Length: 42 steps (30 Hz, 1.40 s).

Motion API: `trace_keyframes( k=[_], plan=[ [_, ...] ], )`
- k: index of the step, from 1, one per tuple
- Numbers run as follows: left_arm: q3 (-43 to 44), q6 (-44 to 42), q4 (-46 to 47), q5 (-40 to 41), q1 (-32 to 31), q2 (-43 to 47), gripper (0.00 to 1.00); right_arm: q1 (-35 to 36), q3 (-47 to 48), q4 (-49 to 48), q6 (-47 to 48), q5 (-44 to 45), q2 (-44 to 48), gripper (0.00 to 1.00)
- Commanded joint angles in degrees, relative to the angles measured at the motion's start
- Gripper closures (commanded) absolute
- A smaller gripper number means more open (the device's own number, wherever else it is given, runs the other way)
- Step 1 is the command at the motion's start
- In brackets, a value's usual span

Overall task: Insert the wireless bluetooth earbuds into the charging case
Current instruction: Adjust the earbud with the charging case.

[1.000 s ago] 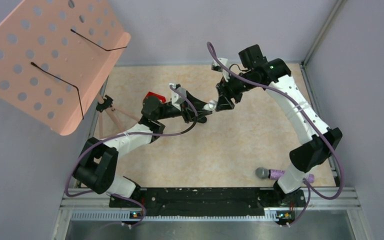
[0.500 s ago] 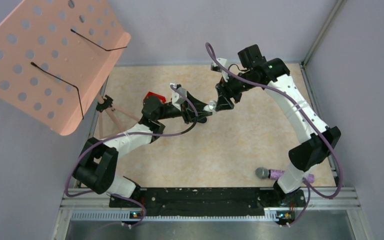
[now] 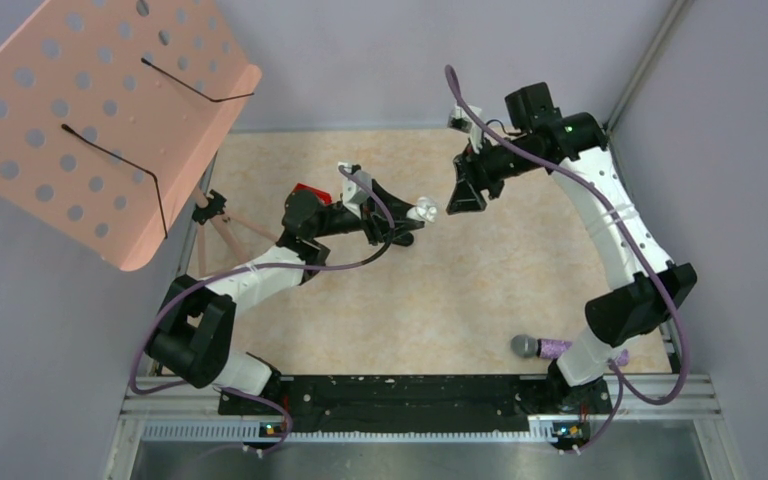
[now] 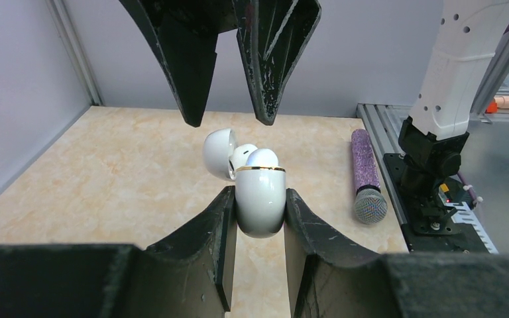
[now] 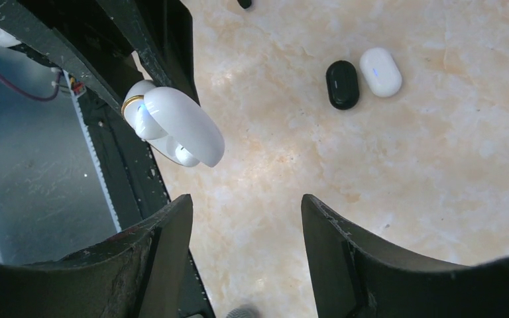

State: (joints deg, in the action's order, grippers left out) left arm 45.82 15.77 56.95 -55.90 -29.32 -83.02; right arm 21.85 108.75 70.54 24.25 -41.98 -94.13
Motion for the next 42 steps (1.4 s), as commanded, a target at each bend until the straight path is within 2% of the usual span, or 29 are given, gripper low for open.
trace_keyframes(
  k=[1,3,7,9,15,17,21,24,35,37,42],
  plan=[
    [2.2,1.1,2.5,0.9,0.2,0.0,1.0,-0.6,-1.0,1.2,-4.8,-6.4,1.8,0.4],
    [2.3,1.1,1.9,1.6,0.3,0.0,1.0,-0.6,-2.2,1.2,-7.4,-9.0,1.2,0.45],
    [3.3,3.2,0.5,2.5,0.7,-0.6,1.0,-0.7,-5.4,1.2,-8.6,-13.9,0.9,0.65],
    [3.7,4.0,-0.1,2.4,0.8,-0.8,1.0,-0.7,-6.0,0.2,-10.1,-15.9,0.5,0.7],
    [4.2,3.0,-0.4,-0.7,0.8,-1.3,1.0,-0.8,-5.8,-4.2,-17.4,-18.3,-0.8,0.55],
    [4.2,2.7,-0.3,-1.0,0.8,-1.5,1.0,-0.9,-5.5,-5.4,-19.9,-19.2,-1.4,0.55],
    [4.4,2.0,-0.6,-1.5,0.8,-1.4,1.0,-0.9,-5.4,-6.2,-22.8,-15.7,-2.7,0.56],
    [4.5,1.5,-0.7,-1.8,0.8,-1.3,1.0,-1.0,-5.9,-7.7,-25.8,-14.2,-3.0,0.61],
    [4.0,0.8,-1.0,-2.4,0.8,-0.8,1.0,-1.2,-4.8,-8.5,-27.4,-11.2,-3.7,0.7],
    [3.8,0.7,-1.0,-2.4,0.8,-0.8,1.0,-1.3,-4.5,-8.7,-27.8,-10.9,-3.8,0.71],
    [3.6,0.0,-1.4,-2.7,0.6,-0.8,1.0,-1.2,-3.9,-8.9,-28.8,-10.2,-4.0,0.64]
  ],
)
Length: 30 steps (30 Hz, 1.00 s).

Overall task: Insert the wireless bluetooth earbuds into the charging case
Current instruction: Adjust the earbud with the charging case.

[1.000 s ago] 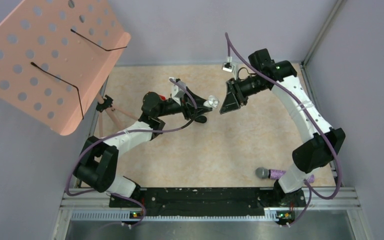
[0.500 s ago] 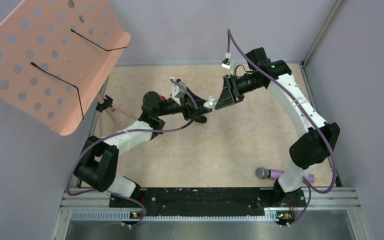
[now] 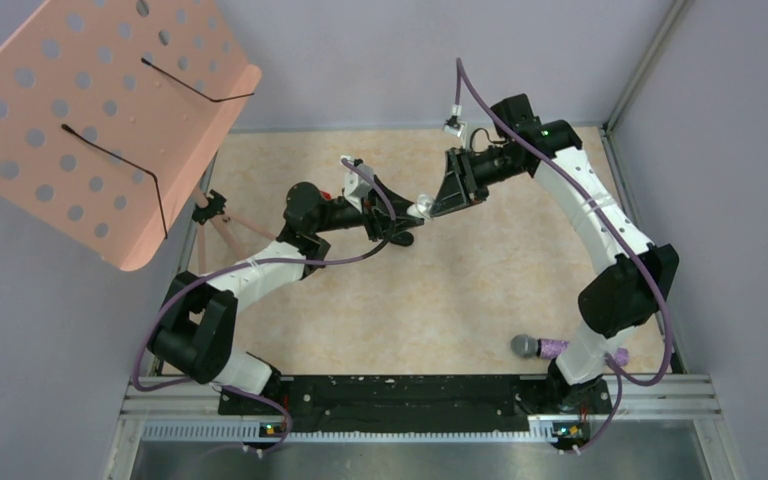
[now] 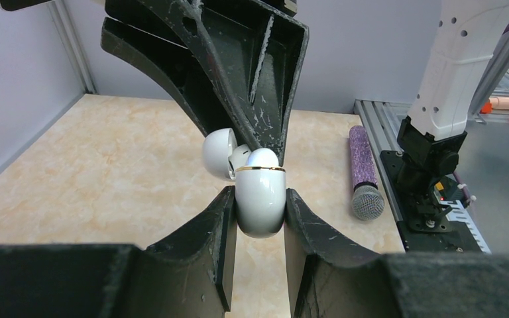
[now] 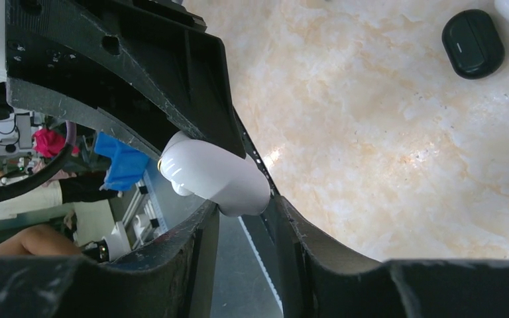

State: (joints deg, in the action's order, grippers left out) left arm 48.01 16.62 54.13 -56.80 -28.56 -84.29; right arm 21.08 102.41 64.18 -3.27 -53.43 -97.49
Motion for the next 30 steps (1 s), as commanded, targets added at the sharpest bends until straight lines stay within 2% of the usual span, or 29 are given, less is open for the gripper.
trace_keyframes(
  k=[1,6,11,17,23,30],
  plan=[
    [1.4,-1.0,1.4,-1.8,-0.1,0.5,1.0,-0.5,2.5,-2.7,-1.5,1.2,-0.7,0.64],
    [1.4,-1.1,1.3,-1.8,-0.3,0.7,1.0,-0.5,2.5,-3.1,-1.7,1.3,-1.3,0.68],
    [1.5,-1.0,1.1,-0.9,-0.3,0.7,1.0,-0.5,2.4,-3.0,-0.9,1.3,-1.3,0.81],
    [2.0,2.2,1.1,2.2,-0.1,0.4,1.0,-0.4,0.8,-2.6,1.9,0.1,0.3,0.82],
    [2.9,4.3,2.3,0.4,0.0,-0.2,1.0,-0.2,0.1,-2.7,5.5,-1.3,1.0,0.85],
    [3.2,6.7,3.2,0.1,0.0,-0.4,1.0,0.7,0.1,-2.7,11.1,-4.0,2.1,0.83]
  ],
)
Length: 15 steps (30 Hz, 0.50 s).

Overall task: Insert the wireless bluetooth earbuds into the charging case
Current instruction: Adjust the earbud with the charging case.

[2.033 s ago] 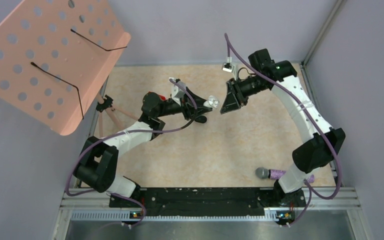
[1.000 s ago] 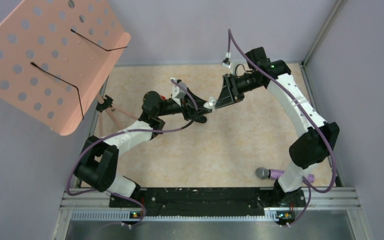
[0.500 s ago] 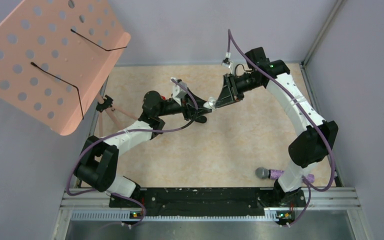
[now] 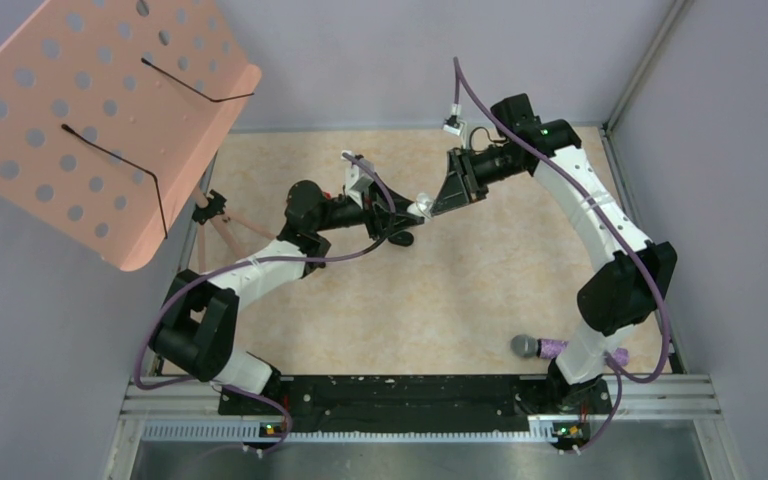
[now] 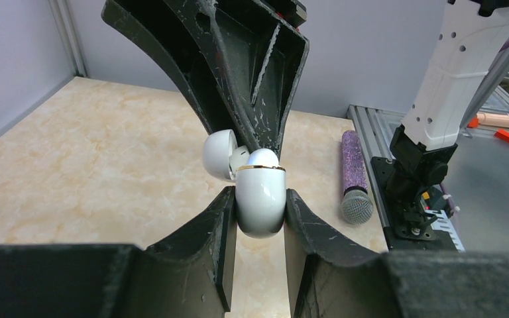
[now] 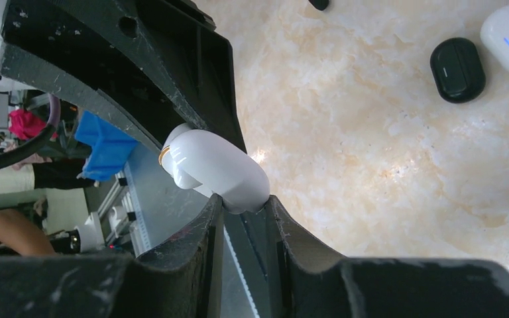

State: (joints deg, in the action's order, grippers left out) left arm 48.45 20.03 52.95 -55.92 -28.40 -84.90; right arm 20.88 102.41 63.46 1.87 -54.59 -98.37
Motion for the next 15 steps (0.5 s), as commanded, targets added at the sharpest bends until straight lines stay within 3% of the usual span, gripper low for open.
trace_keyframes(
  k=[1,10,15],
  plan=[
    [2.8,3.8,4.6,-1.0,-0.1,0.1,1.0,1.2,0.1,-2.0,7.2,-2.9,3.3,0.82],
    [3.2,5.3,5.9,-2.1,0.0,-0.3,1.0,2.9,-1.5,-0.5,15.2,0.7,5.5,0.71],
    [3.2,5.2,6.5,-3.0,0.0,-0.4,1.0,2.9,-1.5,-0.6,17.3,3.6,5.6,0.69]
  ],
)
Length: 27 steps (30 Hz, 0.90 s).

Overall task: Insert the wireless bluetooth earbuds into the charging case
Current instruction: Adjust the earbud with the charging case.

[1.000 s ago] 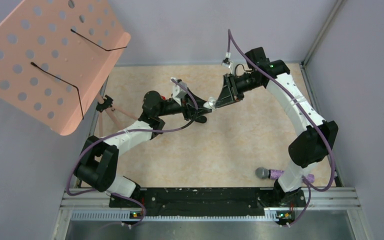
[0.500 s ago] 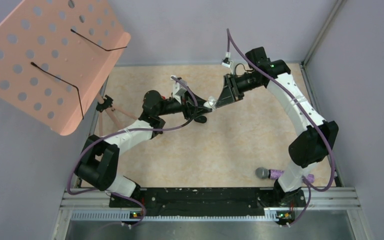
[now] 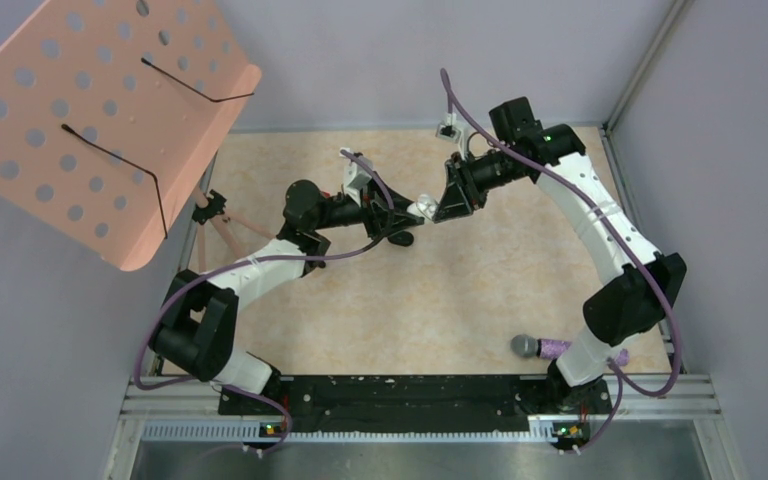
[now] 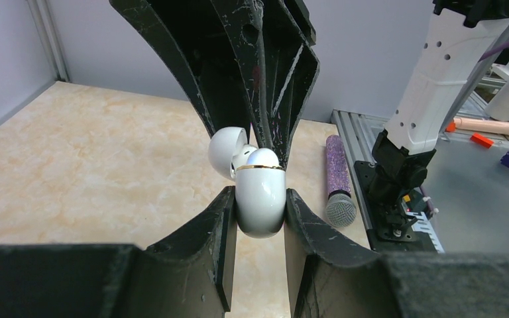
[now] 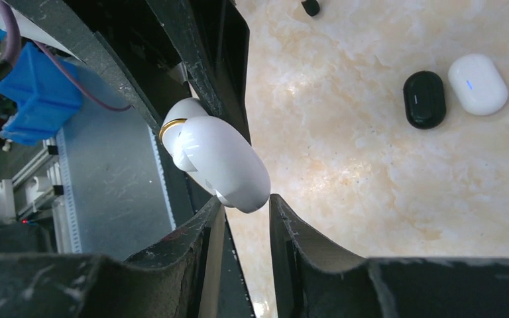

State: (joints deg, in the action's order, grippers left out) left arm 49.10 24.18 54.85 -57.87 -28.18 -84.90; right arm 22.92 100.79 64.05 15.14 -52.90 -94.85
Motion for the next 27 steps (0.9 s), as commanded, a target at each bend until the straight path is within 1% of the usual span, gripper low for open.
trace_keyframes(
  k=[1,2,4,6,8,9,11,13,16,20,23,26,27],
  plan=[
    [2.6,1.0,4.6,-1.1,-0.2,-0.4,1.0,0.8,0.2,-1.1,4.0,2.0,2.0,0.68],
    [2.6,1.0,4.6,-1.0,-0.3,-0.4,1.0,0.8,0.1,-1.2,4.0,2.0,2.1,0.65],
    [2.5,0.6,4.0,-0.8,-0.3,-0.4,1.0,0.8,0.2,-1.1,3.2,1.7,2.2,0.57],
    [2.3,-1.0,2.6,-0.2,-0.3,-0.1,1.0,0.7,1.0,-1.1,-1.1,1.9,2.0,0.52],
    [1.6,-3.4,1.4,1.3,-0.2,0.2,1.0,0.2,1.8,-0.5,-7.3,2.3,1.1,0.51],
    [1.2,-4.7,0.9,2.1,-0.2,0.3,1.0,-0.1,2.2,1.5,-8.2,1.4,0.6,0.51],
    [0.7,-5.6,0.3,2.8,-0.1,0.4,1.0,-0.3,2.2,4.6,-6.9,-0.8,0.3,0.51],
    [0.4,-6.3,-0.4,3.8,-0.1,0.4,1.0,-0.6,2.0,7.0,-5.7,-3.5,0.0,0.48],
    [0.2,-8.0,-1.7,4.9,-0.1,0.5,1.0,-0.9,1.1,5.4,-9.1,-6.4,-0.3,0.49],
    [0.0,-9.3,-3.0,5.8,-0.1,0.8,1.0,-0.9,1.2,0.3,-14.5,-6.2,-1.1,0.54],
    [-0.2,-9.7,-3.9,6.2,-0.1,1.3,1.0,-0.9,3.4,-0.8,-17.7,-0.6,-2.7,0.57],
    [-0.4,-9.6,-4.4,6.3,-0.1,1.6,1.0,-1.0,5.3,-0.9,-19.8,7.7,-4.0,0.58],
    [-0.5,-9.5,-4.5,6.4,-0.2,1.8,1.0,-1.1,5.6,-1.0,-20.1,8.1,-4.3,0.59]
  ],
)
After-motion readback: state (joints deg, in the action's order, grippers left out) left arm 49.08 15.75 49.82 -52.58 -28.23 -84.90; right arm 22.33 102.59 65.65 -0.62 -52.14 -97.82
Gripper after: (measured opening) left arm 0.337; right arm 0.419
